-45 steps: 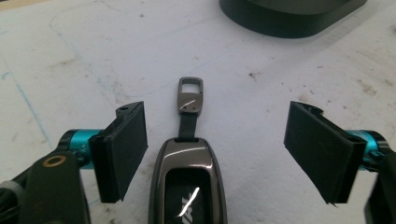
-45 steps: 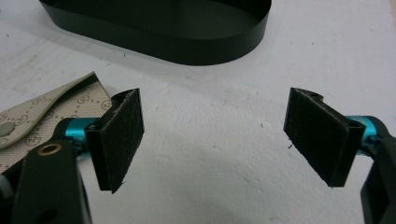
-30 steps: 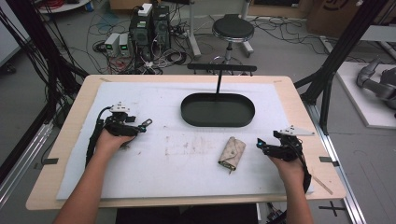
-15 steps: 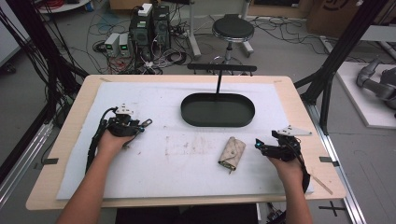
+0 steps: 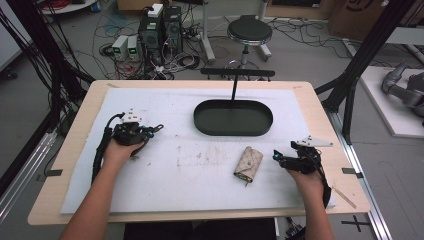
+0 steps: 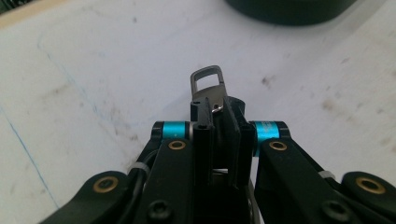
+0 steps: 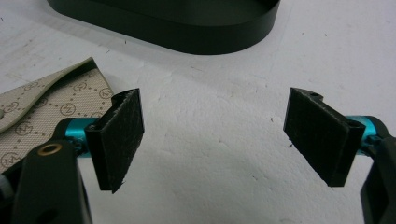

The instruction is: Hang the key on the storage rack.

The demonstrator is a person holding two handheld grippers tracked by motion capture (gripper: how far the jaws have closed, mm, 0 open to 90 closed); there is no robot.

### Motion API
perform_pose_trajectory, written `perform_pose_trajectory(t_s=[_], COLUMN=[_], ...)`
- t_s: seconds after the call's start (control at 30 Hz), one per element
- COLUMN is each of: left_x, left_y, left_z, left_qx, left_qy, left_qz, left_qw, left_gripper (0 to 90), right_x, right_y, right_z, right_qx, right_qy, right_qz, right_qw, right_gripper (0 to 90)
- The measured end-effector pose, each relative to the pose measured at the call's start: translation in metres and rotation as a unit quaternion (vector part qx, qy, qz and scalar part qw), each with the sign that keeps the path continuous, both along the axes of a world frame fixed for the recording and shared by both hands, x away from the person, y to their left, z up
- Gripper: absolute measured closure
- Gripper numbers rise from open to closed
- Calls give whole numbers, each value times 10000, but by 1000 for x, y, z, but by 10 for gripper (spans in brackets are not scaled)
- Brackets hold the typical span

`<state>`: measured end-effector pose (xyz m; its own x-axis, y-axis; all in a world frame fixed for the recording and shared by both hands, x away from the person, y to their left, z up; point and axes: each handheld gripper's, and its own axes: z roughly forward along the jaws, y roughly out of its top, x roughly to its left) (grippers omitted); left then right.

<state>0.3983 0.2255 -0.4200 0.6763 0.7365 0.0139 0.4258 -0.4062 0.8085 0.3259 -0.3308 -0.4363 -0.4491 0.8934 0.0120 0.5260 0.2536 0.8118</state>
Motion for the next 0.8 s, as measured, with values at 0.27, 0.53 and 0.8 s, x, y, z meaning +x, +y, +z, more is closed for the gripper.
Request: perform_pose_trajectory(t_s=[0.27,0.53,0.8], left_x=[-1,10,18], left_y=[-16,-43,-66], left_z=[36,65,93], left_qx=[-392,-442,-514], left_qy=[-337,-563,-784], left_qz=[-239,-461,-655], left_qw=[9984,9964,9934], left_gripper=[827,827,827], right_x=[0,0,0], right_y=[3,3,3], right_z=[-2,-2,-3], right_qx=[-25,2,16], right_qy=[46,56,65], right_qz=[22,18,55], right_qw=[10000,10000,10000], right_gripper=[207,208,207])
